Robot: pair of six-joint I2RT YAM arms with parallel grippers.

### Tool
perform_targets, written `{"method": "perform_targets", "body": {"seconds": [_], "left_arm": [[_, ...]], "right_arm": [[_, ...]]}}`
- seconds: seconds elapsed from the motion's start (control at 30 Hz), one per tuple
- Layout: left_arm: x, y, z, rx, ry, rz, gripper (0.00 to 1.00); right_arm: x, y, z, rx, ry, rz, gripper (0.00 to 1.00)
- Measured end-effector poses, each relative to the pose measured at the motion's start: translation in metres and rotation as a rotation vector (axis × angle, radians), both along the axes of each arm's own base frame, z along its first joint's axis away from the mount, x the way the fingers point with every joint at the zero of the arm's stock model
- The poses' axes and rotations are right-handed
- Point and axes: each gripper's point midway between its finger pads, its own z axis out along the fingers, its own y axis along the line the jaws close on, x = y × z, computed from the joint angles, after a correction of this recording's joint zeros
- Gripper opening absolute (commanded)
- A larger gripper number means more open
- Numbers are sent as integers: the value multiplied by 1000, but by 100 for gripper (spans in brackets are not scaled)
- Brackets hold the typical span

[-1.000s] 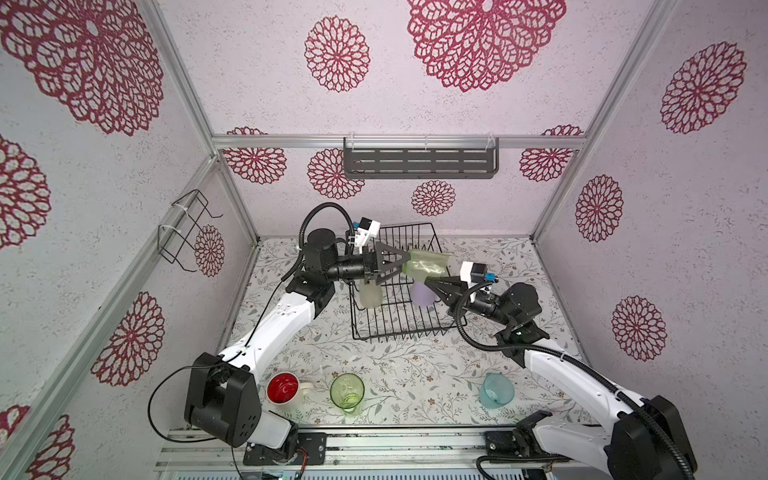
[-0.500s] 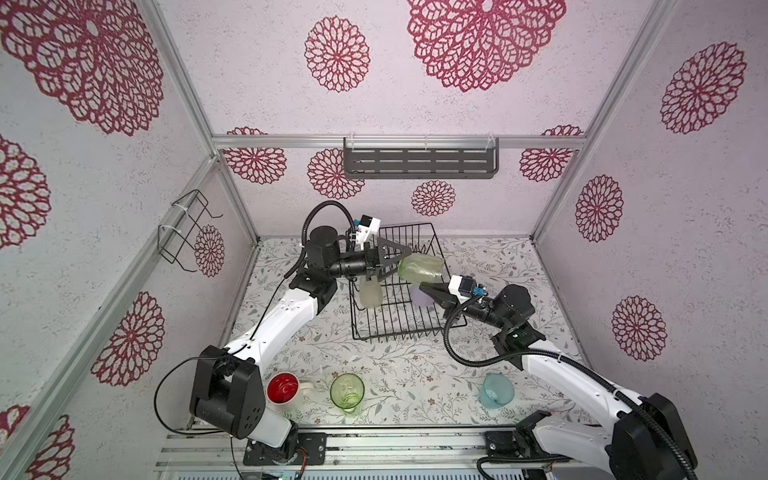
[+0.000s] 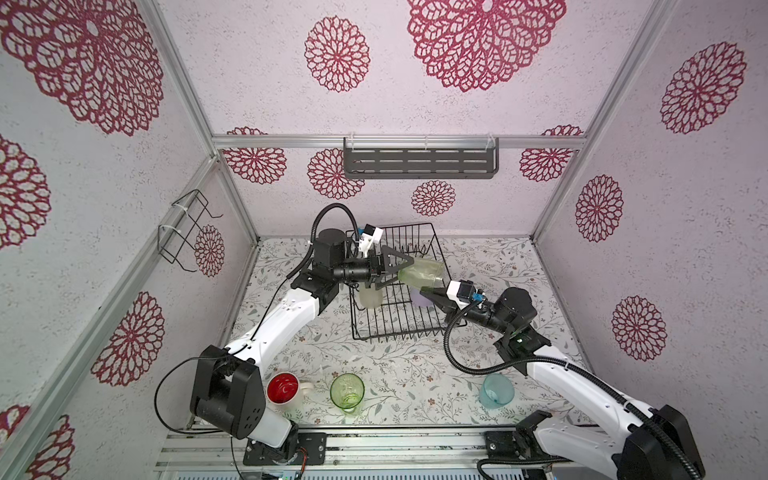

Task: Load the cups into the dish rack
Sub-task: 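Grasp the bright green cup with the left gripper beside the right gripper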

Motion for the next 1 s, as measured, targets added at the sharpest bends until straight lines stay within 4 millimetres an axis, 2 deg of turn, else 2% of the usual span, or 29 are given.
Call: {"method": "perform_targets", "body": {"seconds": [0.2,0.43,0.5,0.7,0.87,1.0], "left_arm": [[1,-4,5,-37,20,-20,99],[9,-10,11,-178,98,-34,97],[12,-12,14,-213,112,-38,93],[11,-10,29,-272,96,-46,91],[10,-10,29,-284,99,-46,90],[12,-8,29,-285,98,-41,84]], "right_arm": [[-1,3,3,10,-15,9,0],[-4,19,6,55,-52,56,0],[-2,23,6,70,-54,65,0],[6,28,3,94,-58,58,0],[10,27,5,113,-54,36,0],[15,29,11,112,-36,33,0]]}}
